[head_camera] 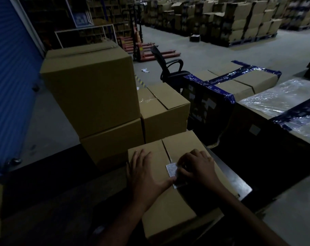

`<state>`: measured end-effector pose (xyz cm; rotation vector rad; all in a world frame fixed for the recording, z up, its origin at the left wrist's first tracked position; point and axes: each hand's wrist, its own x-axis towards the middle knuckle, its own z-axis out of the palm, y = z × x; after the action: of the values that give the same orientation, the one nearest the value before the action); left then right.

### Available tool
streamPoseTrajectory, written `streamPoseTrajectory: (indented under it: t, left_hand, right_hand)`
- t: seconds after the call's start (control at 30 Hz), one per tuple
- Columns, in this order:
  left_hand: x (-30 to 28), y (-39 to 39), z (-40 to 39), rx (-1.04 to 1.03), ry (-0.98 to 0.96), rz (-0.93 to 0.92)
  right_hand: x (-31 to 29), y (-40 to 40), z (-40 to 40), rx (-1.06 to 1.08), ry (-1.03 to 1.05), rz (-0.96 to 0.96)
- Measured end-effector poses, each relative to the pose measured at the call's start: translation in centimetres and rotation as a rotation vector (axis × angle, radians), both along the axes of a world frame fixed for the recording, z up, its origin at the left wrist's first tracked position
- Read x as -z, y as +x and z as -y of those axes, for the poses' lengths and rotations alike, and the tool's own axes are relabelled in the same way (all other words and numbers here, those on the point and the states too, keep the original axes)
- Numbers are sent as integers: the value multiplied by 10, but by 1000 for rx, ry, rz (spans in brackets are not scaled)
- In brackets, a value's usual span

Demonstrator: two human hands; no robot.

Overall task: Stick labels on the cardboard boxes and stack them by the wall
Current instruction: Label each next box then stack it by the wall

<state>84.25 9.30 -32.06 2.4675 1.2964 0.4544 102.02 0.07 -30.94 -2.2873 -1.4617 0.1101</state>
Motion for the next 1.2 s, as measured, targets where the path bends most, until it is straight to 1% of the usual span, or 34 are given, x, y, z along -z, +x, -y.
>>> streamPoseTrajectory:
  t: [0.17,0.27,0.37,0.5,0.53,0.6,0.67,0.77,0.83,0.93,1.07,1.13,1.2]
  left_hand:
    - [-1,0,0,-3,18,0]
    - [-1,1,1,-7,48,-8]
    - [-3,3,0,-32,91,-7]
    - [-4,9,-10,-24,187,-10]
    - [-5,12,-16,-21,180,4]
    - [-8,17,-26,13,89,10]
    - [-8,21,-34,79,50,-12]
    - [-9,21,-40,118,116,-109]
    - [-15,16,-39,66,181,-203]
    - [-25,6,-33,-53,130,-302]
    - [-29,3,-19,-96,111,-296]
    - [-27,5,-13,-110,91,-282]
    - [-26,4,-8,-111,85,-255]
  right_hand:
    - [-1,1,0,-8,-22,-10]
    - [-5,3,3,-17,0,-70]
    - [0,0,11,65,37,-68]
    - [15,-37,36,183,102,2]
    - [17,-47,42,189,117,45]
    - [17,-58,49,197,154,103]
    - [17,-57,49,203,187,111]
    - [16,-45,44,152,179,105]
    - [12,-31,42,85,158,79]
    - [4,-6,36,-62,89,63]
    - [-3,11,27,-136,63,34]
    - [-2,9,23,-115,36,24]
    - [2,-2,19,-44,36,37]
